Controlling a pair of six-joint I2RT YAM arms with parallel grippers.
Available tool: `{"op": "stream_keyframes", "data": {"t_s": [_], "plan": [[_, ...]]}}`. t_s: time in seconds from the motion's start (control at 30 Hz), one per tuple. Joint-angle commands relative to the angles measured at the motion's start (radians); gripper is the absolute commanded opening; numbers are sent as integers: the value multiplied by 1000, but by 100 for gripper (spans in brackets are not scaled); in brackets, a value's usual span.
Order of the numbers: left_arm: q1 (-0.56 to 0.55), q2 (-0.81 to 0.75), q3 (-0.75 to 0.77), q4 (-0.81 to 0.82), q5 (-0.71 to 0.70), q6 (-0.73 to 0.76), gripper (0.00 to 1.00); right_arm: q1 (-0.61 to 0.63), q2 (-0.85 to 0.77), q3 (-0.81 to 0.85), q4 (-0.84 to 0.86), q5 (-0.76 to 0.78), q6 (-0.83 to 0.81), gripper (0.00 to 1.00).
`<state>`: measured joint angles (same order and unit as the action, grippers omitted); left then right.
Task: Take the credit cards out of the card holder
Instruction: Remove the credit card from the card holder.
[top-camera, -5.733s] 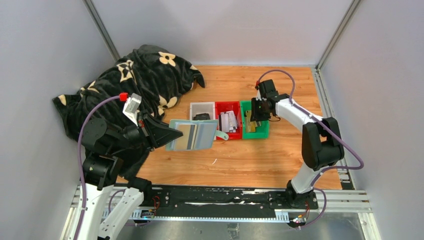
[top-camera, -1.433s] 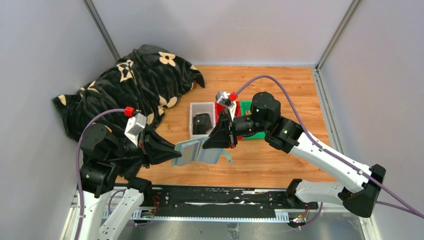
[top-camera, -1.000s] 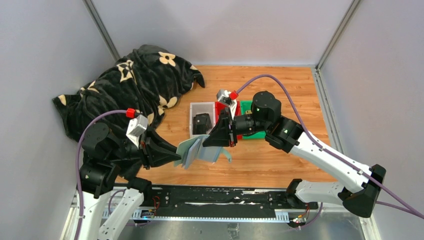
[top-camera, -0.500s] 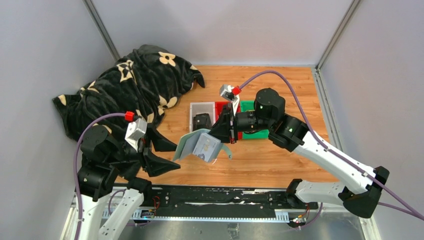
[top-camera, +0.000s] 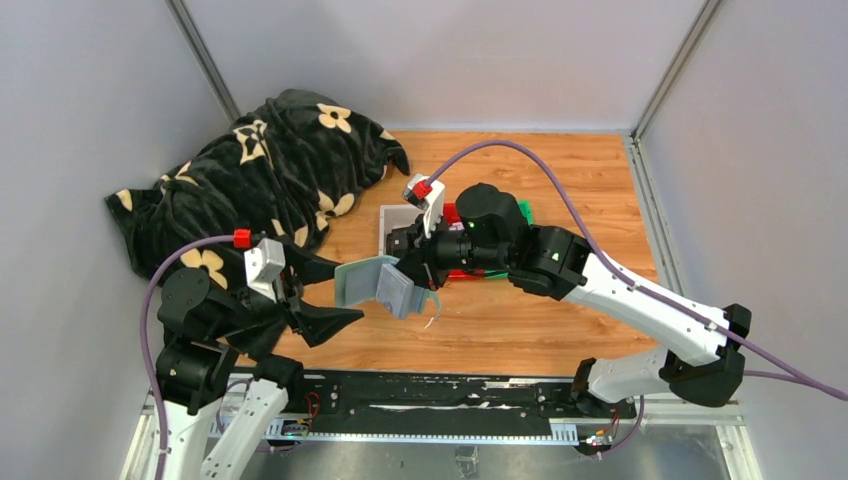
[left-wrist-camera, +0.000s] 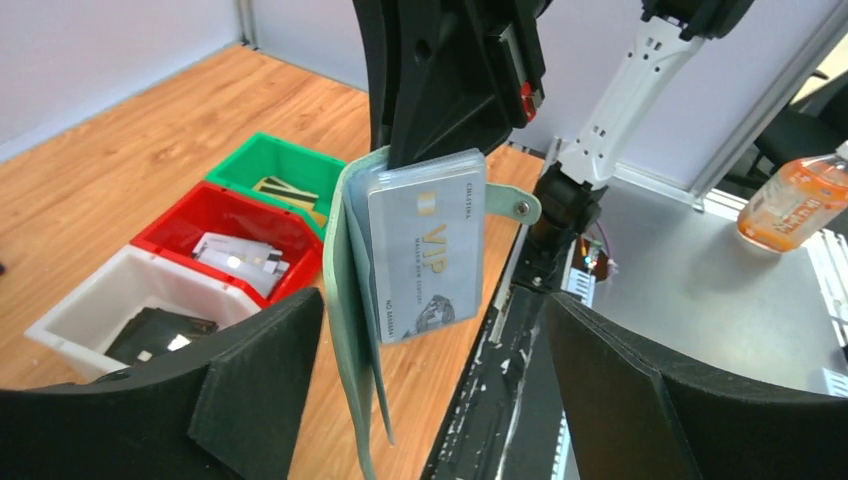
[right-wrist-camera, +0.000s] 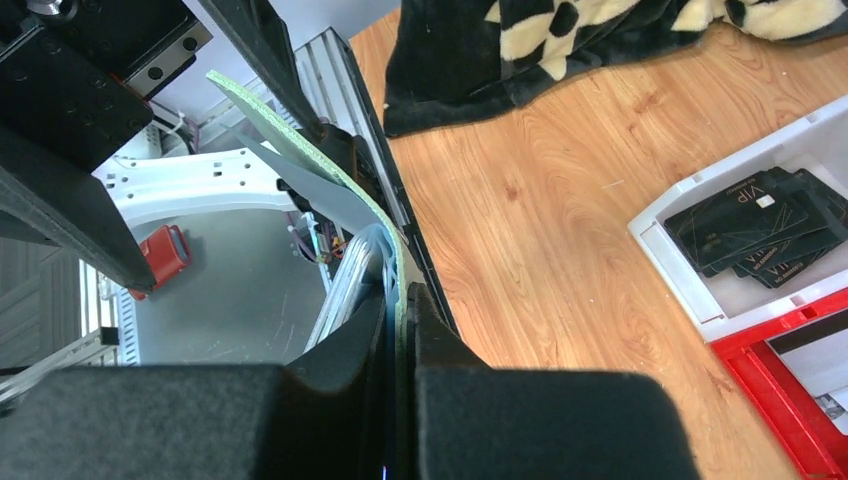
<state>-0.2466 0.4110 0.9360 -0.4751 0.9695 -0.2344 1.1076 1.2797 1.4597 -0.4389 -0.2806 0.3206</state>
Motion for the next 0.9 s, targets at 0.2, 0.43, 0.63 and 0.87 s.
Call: {"op": "stream_keyframes", "data": {"t_s": [0.2,0.43,0.63,0.87], "plan": [[-6,-68,-48,-76,-163,203,84,37,-32,-22,184,-104,18,0],[-6,-65,-6,-70,-160,162,54,24,-119,-156,350,-232,14,0],[-6,-55,12,-18,-136,100,10,18,-151,-222,367,-283,-8,23],[-6,-32,50,-147,-40,259,0,-22,-201,-175,110,-87,-187,63]]}}
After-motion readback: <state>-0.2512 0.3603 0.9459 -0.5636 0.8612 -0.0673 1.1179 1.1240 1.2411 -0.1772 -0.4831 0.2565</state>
